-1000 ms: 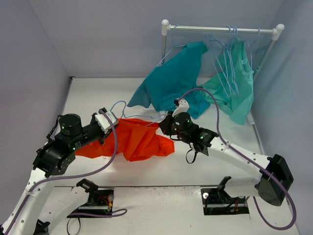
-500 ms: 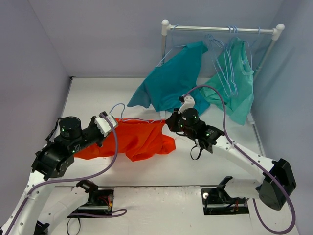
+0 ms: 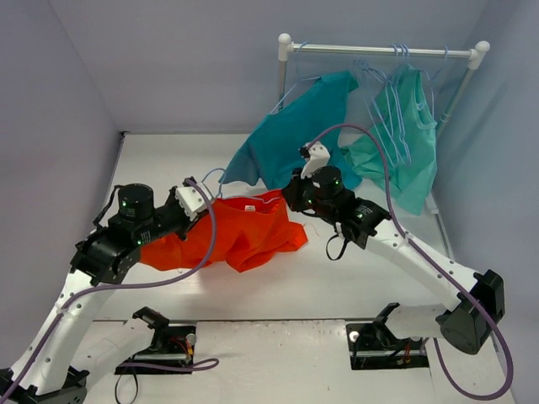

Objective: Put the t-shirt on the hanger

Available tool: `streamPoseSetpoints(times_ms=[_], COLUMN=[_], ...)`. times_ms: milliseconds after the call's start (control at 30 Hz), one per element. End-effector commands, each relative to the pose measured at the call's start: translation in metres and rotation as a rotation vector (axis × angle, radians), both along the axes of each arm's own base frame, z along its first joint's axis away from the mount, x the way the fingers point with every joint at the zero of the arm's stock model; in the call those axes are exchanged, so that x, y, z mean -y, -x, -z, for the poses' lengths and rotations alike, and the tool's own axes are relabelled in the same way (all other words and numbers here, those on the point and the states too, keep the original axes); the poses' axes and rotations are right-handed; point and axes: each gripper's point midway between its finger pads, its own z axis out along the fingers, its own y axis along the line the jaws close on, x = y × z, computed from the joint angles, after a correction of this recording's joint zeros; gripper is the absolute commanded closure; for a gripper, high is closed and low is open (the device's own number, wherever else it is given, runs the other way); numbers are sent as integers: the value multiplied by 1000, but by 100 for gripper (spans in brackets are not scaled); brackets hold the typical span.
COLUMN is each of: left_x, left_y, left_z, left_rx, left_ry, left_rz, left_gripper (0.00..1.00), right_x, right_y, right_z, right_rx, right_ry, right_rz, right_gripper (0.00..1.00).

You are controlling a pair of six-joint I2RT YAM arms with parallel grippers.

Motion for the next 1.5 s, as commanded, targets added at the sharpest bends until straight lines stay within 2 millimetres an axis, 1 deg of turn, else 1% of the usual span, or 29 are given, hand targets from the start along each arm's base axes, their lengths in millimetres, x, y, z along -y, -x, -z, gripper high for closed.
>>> streamPoseSetpoints(times_ms=[0,33,67,133,267,400,433,533,600,633,700,733,833,967,1100,1300,1367,1433,1467], left_x=[17,19,20,22,26,31,31,30,31,32,36,38,39,41,42,47,48,47,47], left_y=[-9,-9,-9,-8,-5,-1,1,3,4,6,9,9,9,14,18,23,24,22,21], left_z=[-66,-68,-73,-78,-86,-85,-89,-86,-78,-80,-77,-73,-52,-37,-24,-22,-24,-15,-15], left_rx=[172,174,184,201,212,207,224,245,228,235,227,219,171,133,82,35,10,-35,-37], left_ry=[134,143,159,181,217,252,267,293,315,338,361,369,355,354,333,327,310,277,273], left_rz=[43,53,58,68,84,108,114,109,106,111,129,138,140,152,165,204,212,199,196], left_gripper=[100,100,100,100,100,100,100,100,100,100,100,100,100,100,100,100,100,100,100], right_x=[-20,-25,-30,-36,-51,-65,-67,-71,-74,-74,-74,-74,-71,-59,-54,-55,-55,-50,-48], right_y=[1,3,3,8,15,22,23,27,29,29,28,27,28,27,27,26,24,21,19], right_z=[-42,-45,-55,-56,-72,-86,-88,-93,-94,-95,-94,-93,-95,-103,-109,-112,-116,-124,-127], right_rx=[114,123,145,143,180,206,218,226,229,231,231,230,239,278,304,323,337,357,372], right_ry=[12,20,22,42,58,60,68,71,74,75,81,87,93,132,161,189,197,206,219], right_rz=[-73,-89,-103,-126,-166,-204,-211,-225,-230,-228,-223,-222,-217,-199,-204,-223,-220,-196,-192], right_gripper=[100,100,100,100,100,100,100,100,100,100,100,100,100,100,100,100,100,100,100])
